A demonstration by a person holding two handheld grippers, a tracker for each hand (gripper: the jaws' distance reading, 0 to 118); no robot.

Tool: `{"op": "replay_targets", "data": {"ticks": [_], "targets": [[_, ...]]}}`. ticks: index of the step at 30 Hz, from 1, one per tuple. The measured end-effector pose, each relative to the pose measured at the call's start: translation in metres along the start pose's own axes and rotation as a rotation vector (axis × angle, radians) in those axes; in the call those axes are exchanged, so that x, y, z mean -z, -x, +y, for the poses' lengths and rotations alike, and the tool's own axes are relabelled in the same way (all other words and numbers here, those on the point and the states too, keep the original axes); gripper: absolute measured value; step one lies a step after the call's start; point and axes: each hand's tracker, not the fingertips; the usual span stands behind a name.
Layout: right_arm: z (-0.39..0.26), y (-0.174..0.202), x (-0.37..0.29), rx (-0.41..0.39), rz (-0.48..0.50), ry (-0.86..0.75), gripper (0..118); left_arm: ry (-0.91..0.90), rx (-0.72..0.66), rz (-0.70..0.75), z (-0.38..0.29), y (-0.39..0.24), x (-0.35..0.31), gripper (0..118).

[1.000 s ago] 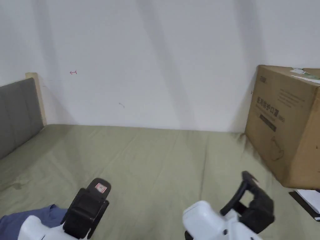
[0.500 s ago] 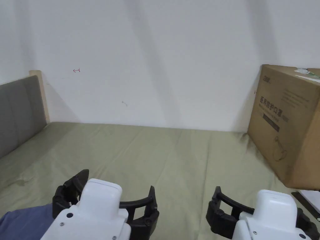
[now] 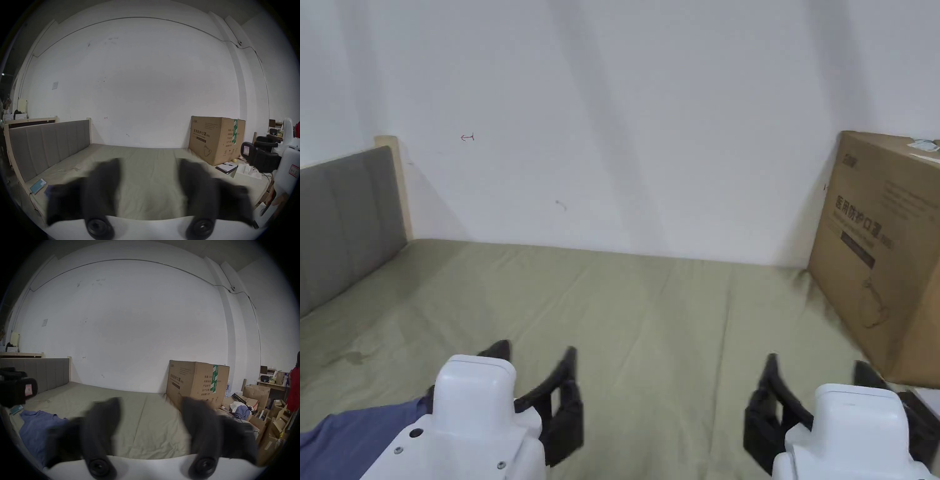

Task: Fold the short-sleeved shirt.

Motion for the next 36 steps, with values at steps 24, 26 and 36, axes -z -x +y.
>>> {"op": "replay_targets", "data": {"ticks": [24, 26, 36], "targets": [[0.016, 0.108, 0.015, 0.078, 0.470, 0.098, 0, 0.060, -0.070, 0.361, 0.016, 0.114, -0.060, 0], [0.014, 0.124, 0.013, 0.061, 0.499, 0.097, 0, 0.088, -0.073, 0.409, 0.012, 0.131, -0.063, 0], [-0.009, 0.158, 0.023, -0.007, 0.589, 0.203, 0, 0.514, -0.192, 0.444, -0.061, 0.210, 0.035, 0]]}}
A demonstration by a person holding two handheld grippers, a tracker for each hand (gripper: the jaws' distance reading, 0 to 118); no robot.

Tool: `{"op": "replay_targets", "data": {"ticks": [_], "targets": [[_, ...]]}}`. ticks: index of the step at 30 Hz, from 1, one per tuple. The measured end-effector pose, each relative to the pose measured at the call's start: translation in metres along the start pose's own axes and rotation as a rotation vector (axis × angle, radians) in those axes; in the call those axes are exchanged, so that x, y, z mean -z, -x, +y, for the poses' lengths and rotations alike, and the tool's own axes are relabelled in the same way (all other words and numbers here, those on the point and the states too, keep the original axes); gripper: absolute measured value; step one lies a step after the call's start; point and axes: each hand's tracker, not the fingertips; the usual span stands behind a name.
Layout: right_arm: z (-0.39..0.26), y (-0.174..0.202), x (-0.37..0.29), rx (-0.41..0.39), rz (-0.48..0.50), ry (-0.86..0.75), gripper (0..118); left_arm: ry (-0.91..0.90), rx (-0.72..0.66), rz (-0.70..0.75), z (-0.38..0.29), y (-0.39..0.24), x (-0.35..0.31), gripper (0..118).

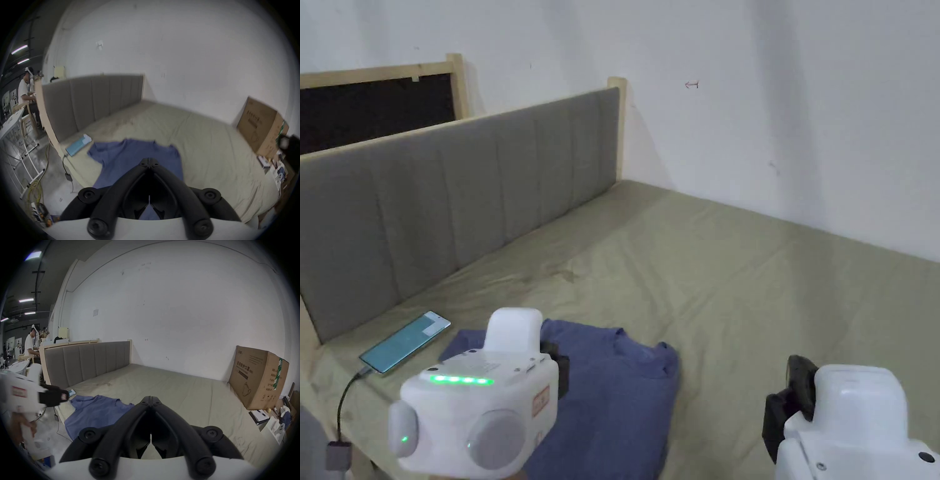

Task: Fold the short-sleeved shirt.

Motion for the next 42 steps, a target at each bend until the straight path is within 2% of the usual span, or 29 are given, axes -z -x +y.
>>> {"op": "replay_targets", "data": {"ticks": [3, 4, 5, 6, 7, 8, 12, 15, 19, 20, 22, 24, 27, 28, 29, 30, 31, 34, 36, 42], "targets": [[-0.010, -0.005, 0.009, 0.002, -0.009, 0.049, 0, 0.161, -0.066, -0.052, -0.011, 0.015, 0.078, 2], [-0.013, -0.007, 0.012, 0.006, -0.008, 0.068, 0, 0.206, -0.136, -0.090, -0.019, 0.015, 0.093, 18], [-0.017, -0.010, 0.015, 0.010, -0.012, 0.089, 0, 0.276, -0.158, -0.072, -0.025, 0.017, 0.113, 52], [-0.021, -0.012, 0.019, 0.014, -0.020, 0.109, 0, 0.322, -0.132, -0.052, -0.031, 0.015, 0.130, 78], [-0.025, -0.014, 0.021, 0.018, -0.025, 0.124, 0, 0.341, -0.115, -0.038, -0.037, 0.013, 0.141, 98], [-0.029, -0.017, 0.025, 0.021, -0.024, 0.143, 0, 0.360, -0.078, -0.023, -0.042, 0.007, 0.144, 107], [-0.044, -0.026, 0.038, 0.056, -0.037, 0.218, 0, 0.328, -0.064, -0.012, -0.046, -0.004, 0.156, 107], [-0.051, -0.030, 0.044, 0.091, -0.024, 0.250, 0, 0.401, -0.053, -0.012, -0.047, -0.013, 0.182, 107], [-0.058, -0.027, 0.046, 0.065, -0.020, 0.272, 0, 0.546, -0.017, 0.050, -0.064, -0.025, 0.215, 104], [-0.060, -0.027, 0.047, 0.056, -0.014, 0.277, 0, 0.535, 0.050, 0.096, -0.070, -0.028, 0.218, 102], [-0.062, -0.027, 0.048, 0.050, -0.008, 0.288, 0, 0.529, 0.059, 0.101, -0.066, -0.034, 0.217, 100], [-0.064, -0.028, 0.049, 0.062, -0.008, 0.296, 0, 0.525, 0.019, 0.105, -0.061, -0.028, 0.212, 84], [-0.068, -0.030, 0.051, 0.089, -0.006, 0.322, 0, 0.522, 0.004, 0.099, -0.055, -0.017, 0.209, 50], [-0.069, -0.030, 0.051, 0.096, -0.006, 0.326, 0, 0.522, 0.001, 0.102, -0.053, -0.012, 0.206, 35], [-0.070, -0.030, 0.051, 0.101, -0.007, 0.332, 0, 0.517, -0.008, 0.127, -0.052, -0.007, 0.206, 7], [-0.071, -0.030, 0.051, 0.104, -0.006, 0.338, 0, 0.512, -0.035, 0.171, -0.053, -0.002, 0.207, 6], [-0.072, -0.030, 0.050, 0.105, -0.006, 0.343, 0, 0.527, -0.091, 0.108, -0.055, 0.003, 0.209, 6], [-0.074, -0.030, 0.050, 0.102, -0.008, 0.356, 0, 0.540, -0.034, 0.108, -0.050, 0.001, 0.209, 6], [-0.076, -0.032, 0.050, 0.101, -0.014, 0.366, 0, 0.541, -0.059, 0.107, -0.048, 0.003, 0.210, 6], [-0.077, -0.046, 0.048, 0.115, -0.044, 0.379, 0, 0.502, -0.344, -0.059, -0.031, 0.040, 0.183, 6]]}}
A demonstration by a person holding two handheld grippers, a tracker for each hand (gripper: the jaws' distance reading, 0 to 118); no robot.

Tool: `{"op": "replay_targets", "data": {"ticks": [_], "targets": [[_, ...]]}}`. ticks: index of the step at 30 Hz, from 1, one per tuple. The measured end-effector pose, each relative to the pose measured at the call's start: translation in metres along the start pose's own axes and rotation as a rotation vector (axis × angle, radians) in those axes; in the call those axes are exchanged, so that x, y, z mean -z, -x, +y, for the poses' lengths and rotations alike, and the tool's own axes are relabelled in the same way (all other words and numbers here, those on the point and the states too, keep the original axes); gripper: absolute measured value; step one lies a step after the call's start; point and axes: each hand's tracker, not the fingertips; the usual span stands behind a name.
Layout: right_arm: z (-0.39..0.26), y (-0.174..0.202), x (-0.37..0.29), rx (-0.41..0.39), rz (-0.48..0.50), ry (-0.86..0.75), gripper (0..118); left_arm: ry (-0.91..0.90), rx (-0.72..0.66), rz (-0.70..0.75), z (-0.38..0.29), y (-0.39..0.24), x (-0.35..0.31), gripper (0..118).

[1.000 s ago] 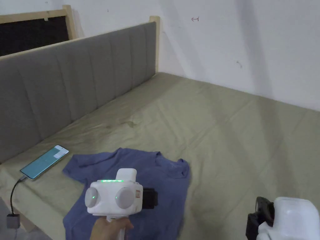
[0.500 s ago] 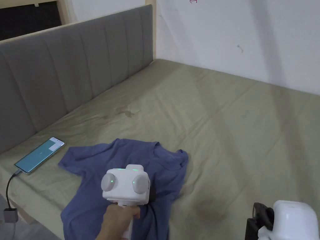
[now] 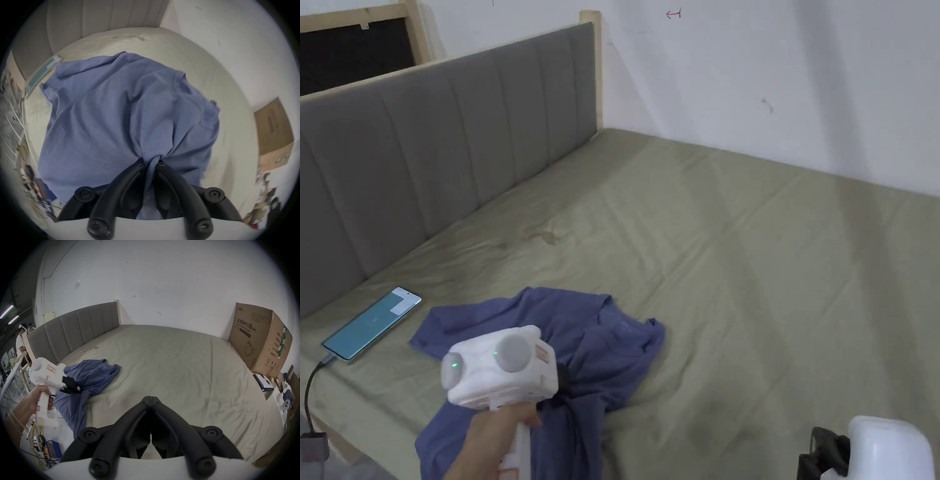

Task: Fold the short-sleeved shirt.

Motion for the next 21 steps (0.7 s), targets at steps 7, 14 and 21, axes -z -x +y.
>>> {"op": "replay_targets", "data": {"ticks": [7, 14, 21], "targets": [[0.004, -0.022, -0.008, 0.064, -0.037, -0.014, 0, -0.067, 0.094, -0.059, 0.006, -0.043, -0.042, 5], [0.003, -0.057, -0.030, 0.123, -0.106, -0.039, 0, -0.159, 0.291, -0.286, 0.010, -0.174, -0.094, 5], [0.006, -0.127, -0.075, 0.227, -0.279, -0.120, 0, -0.085, 0.537, -0.595, -0.049, -0.330, -0.115, 5]]}}
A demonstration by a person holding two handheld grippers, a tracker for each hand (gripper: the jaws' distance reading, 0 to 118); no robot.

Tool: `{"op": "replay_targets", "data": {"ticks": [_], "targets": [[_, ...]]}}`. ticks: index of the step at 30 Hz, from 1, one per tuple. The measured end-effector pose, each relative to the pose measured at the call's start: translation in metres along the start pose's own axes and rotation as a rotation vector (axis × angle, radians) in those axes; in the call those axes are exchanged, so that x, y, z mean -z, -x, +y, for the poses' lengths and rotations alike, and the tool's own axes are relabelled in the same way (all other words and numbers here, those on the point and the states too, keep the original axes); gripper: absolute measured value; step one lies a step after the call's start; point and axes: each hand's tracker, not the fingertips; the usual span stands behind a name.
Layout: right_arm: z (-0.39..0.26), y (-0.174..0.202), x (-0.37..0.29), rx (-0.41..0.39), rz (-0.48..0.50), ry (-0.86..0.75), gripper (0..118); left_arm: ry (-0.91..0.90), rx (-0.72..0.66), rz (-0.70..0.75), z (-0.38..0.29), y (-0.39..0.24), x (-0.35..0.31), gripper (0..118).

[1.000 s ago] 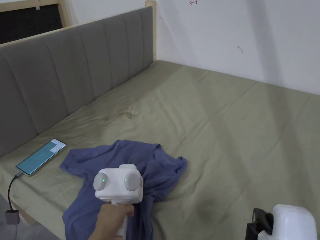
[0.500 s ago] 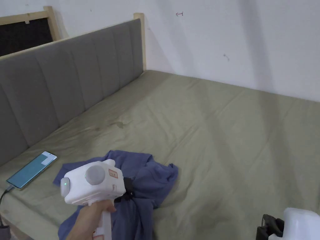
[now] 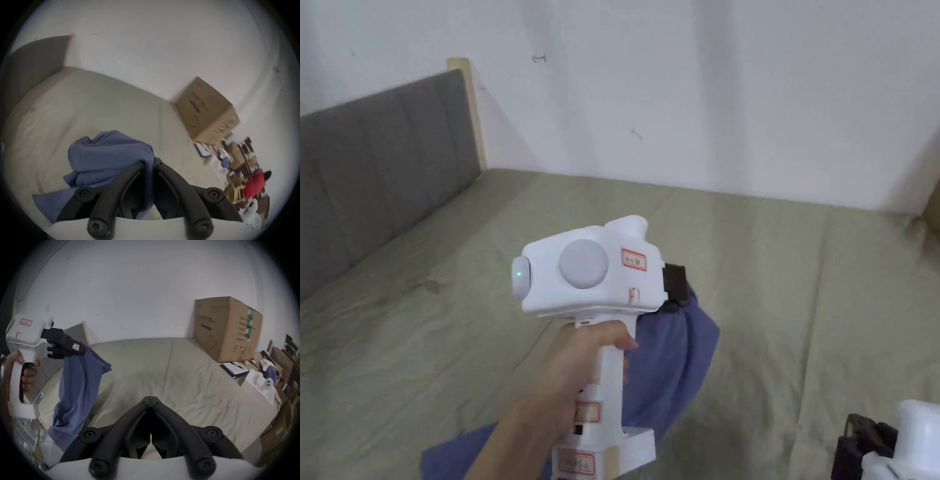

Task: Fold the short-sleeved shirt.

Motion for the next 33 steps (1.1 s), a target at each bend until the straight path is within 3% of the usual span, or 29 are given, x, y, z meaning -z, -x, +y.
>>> {"op": "replay_targets", "data": {"ticks": [3, 7, 11, 14, 18, 19, 22, 23, 25, 27, 28, 30, 31, 33], "targets": [[0.008, -0.038, -0.012, 0.057, -0.086, -0.037, 0, 0.071, 0.131, -0.071, -0.025, -0.057, 0.033, 5], [0.009, -0.085, -0.024, 0.126, -0.202, -0.049, 0, 0.216, 0.070, -0.233, -0.083, -0.083, 0.082, 5], [-0.006, -0.119, -0.024, 0.195, -0.273, 0.002, 0, 0.431, 0.185, -0.082, -0.163, -0.086, 0.148, 5], [-0.019, -0.132, -0.021, 0.219, -0.285, 0.042, 0, 0.600, 0.168, -0.028, -0.217, -0.074, 0.183, 5], [-0.028, -0.137, -0.012, 0.218, -0.287, 0.091, 0, 0.593, 0.148, 0.013, -0.236, -0.058, 0.190, 9], [-0.029, -0.136, -0.010, 0.218, -0.285, 0.096, 0, 0.589, 0.145, -0.002, -0.232, -0.057, 0.186, 18], [-0.028, -0.130, -0.004, 0.217, -0.262, 0.108, 0, 0.574, 0.137, -0.025, -0.213, -0.064, 0.170, 91], [-0.028, -0.126, -0.002, 0.214, -0.251, 0.109, 0, 0.542, 0.151, -0.033, -0.207, -0.065, 0.160, 107], [-0.026, -0.118, 0.000, 0.199, -0.230, 0.114, 0, 0.444, 0.171, -0.034, -0.187, -0.064, 0.136, 107], [-0.026, -0.107, 0.003, 0.179, -0.207, 0.118, 0, 0.399, 0.168, -0.020, -0.170, -0.055, 0.111, 105], [-0.026, -0.102, 0.004, 0.172, -0.196, 0.122, 0, 0.382, 0.158, -0.013, -0.165, -0.050, 0.099, 94], [-0.027, -0.089, 0.007, 0.155, -0.166, 0.130, 0, 0.299, 0.138, 0.000, -0.150, -0.027, 0.071, 12], [-0.027, -0.084, 0.008, 0.147, -0.156, 0.134, 0, 0.286, 0.129, 0.025, -0.148, -0.018, 0.063, 0], [-0.030, -0.071, 0.011, 0.126, -0.133, 0.146, 0, 0.256, 0.053, 0.168, -0.146, 0.017, 0.049, 0]]}}
